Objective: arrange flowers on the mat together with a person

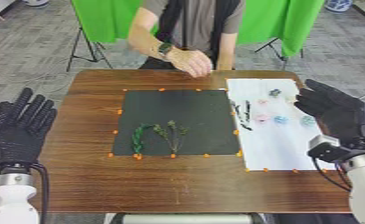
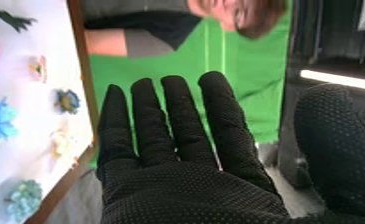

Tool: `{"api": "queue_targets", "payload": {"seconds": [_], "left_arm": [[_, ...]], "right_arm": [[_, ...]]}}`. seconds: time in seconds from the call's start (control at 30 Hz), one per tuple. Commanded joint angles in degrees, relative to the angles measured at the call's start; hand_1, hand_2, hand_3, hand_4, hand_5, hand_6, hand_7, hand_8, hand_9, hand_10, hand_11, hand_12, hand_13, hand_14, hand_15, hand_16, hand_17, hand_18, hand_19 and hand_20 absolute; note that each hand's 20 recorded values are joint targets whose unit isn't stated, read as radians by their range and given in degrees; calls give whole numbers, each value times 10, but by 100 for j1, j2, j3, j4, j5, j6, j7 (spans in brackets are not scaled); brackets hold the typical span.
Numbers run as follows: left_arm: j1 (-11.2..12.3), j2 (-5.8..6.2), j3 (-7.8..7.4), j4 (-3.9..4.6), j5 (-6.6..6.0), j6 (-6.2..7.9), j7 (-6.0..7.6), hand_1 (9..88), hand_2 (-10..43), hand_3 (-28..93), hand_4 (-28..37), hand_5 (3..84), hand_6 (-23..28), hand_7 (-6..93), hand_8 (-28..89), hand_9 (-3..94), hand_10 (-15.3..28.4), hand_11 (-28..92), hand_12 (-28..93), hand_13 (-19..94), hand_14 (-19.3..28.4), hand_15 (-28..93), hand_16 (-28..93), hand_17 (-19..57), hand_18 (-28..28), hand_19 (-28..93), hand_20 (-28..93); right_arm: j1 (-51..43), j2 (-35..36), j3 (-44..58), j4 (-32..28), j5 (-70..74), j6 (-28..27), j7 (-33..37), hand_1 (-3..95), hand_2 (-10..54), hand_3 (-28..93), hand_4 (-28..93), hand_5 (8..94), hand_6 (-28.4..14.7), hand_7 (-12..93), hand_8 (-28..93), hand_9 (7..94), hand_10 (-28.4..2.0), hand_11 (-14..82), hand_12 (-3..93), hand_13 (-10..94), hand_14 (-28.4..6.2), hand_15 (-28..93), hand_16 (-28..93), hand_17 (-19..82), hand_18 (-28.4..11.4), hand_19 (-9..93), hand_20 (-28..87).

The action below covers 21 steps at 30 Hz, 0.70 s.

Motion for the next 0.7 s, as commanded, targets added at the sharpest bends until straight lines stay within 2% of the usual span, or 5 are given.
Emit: {"api": "queue_targets", "payload": {"seconds": [0.03,0.17,0.3,0.4,0.7], "left_arm": [[113,-7,82,-58,-188,188,135,238,141,757,-283,381,68,91,-91,297,130,152,51,225,115,220,-82,-37,100,286,82],[61,144,122,-34,-180,206,154,236,139,759,-283,387,70,93,-91,305,132,158,53,229,117,225,-81,-37,100,287,83],[-120,309,239,20,-126,102,-39,238,140,757,-283,394,70,94,-91,316,128,162,53,232,116,229,-83,-38,102,293,84],[-27,282,119,-35,-33,74,-6,238,140,758,-283,395,70,93,-91,317,128,162,52,233,117,232,-84,-39,102,295,84],[68,248,166,-26,-27,-110,-75,238,142,756,-283,411,68,100,-89,340,130,168,56,243,143,258,-74,-41,104,296,83]], "right_arm": [[115,-69,-60,-10,-138,-261,61,146,125,784,-158,430,-57,108,-70,421,-176,48,184,308,-161,112,233,80,-178,369,107],[51,-146,-90,-47,-149,-199,136,147,124,781,-159,430,-57,107,-68,419,-176,48,185,310,-162,107,239,79,-178,367,111],[-62,-232,-52,-92,-171,-166,133,151,135,799,-149,435,-56,109,-68,421,-175,48,185,312,-161,106,243,79,-180,367,114],[116,-224,-215,-53,-174,-199,77,155,134,800,-145,436,-56,112,-69,423,-175,49,187,315,-162,106,246,79,-180,368,115],[-131,-246,-57,-154,-338,-278,72,171,132,803,-142,437,-53,118,-71,425,-174,50,189,320,-161,106,249,80,-181,368,116]]}}
